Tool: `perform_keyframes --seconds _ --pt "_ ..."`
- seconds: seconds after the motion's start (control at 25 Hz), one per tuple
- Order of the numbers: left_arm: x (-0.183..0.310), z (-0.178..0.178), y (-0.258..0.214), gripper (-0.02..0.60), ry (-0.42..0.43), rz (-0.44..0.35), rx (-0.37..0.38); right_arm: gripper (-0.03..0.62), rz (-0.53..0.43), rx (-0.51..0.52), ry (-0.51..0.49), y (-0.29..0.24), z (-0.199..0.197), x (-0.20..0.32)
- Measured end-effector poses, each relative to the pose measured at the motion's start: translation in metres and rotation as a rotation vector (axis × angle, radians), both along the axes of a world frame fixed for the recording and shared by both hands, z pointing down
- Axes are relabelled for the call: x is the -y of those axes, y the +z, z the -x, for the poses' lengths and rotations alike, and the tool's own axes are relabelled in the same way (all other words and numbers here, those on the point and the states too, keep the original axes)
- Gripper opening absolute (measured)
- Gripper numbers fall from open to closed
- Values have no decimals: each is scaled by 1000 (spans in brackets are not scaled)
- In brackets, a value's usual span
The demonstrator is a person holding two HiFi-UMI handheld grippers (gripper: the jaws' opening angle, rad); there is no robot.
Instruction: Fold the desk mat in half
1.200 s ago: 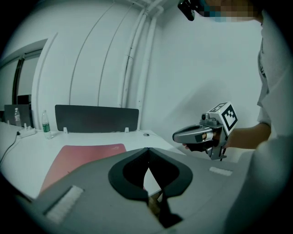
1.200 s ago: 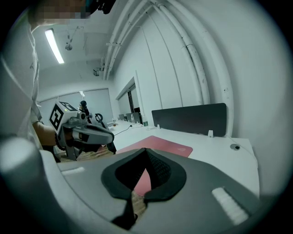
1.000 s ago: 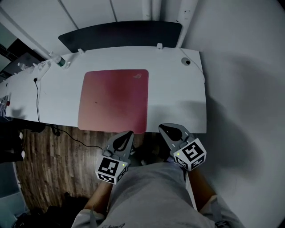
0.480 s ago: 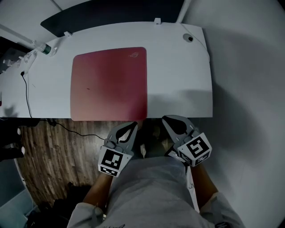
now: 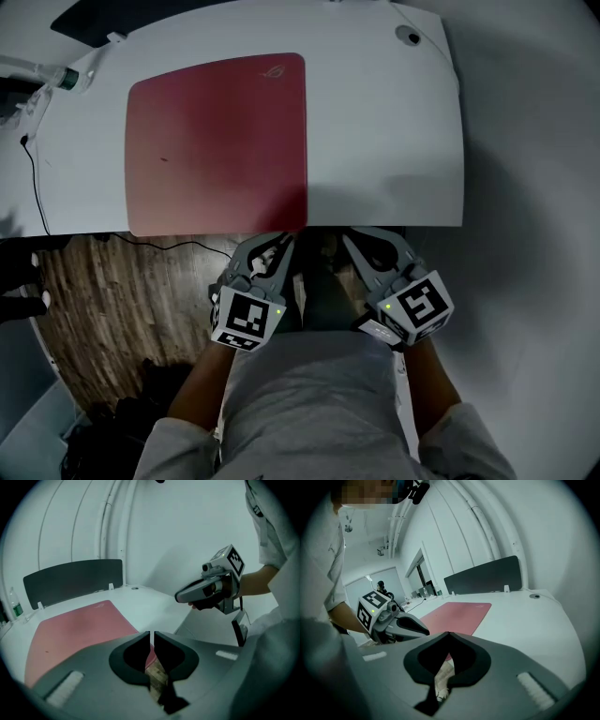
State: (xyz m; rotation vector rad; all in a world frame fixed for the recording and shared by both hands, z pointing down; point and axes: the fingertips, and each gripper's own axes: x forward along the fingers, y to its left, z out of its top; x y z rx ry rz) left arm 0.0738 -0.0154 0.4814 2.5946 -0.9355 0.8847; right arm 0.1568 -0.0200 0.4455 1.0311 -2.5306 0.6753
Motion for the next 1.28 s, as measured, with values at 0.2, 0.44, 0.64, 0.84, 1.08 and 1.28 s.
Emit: perform_keyframes --seconds 0.2,0.44,0.64,0.84,1.08,1.28 --pt "-7 -3 35 64 69 5 100 8 13 6 8 14 0 -1" --pt "-9 -9 65 100 108 -6 180 6 36 33 8 25 4 -2" --pt "-10 -16 91 112 218 -119 351 7 53 28 8 43 -3 -4" --pt "-9 -21 98 120 263 -164 429 8 49 26 6 44 -6 -5" --pt "-11 -22 102 157 299 -255 550 8 57 43 17 45 -7 -5" --pt "-6 -22 105 140 296 -301 603 7 57 49 13 47 -8 -6"
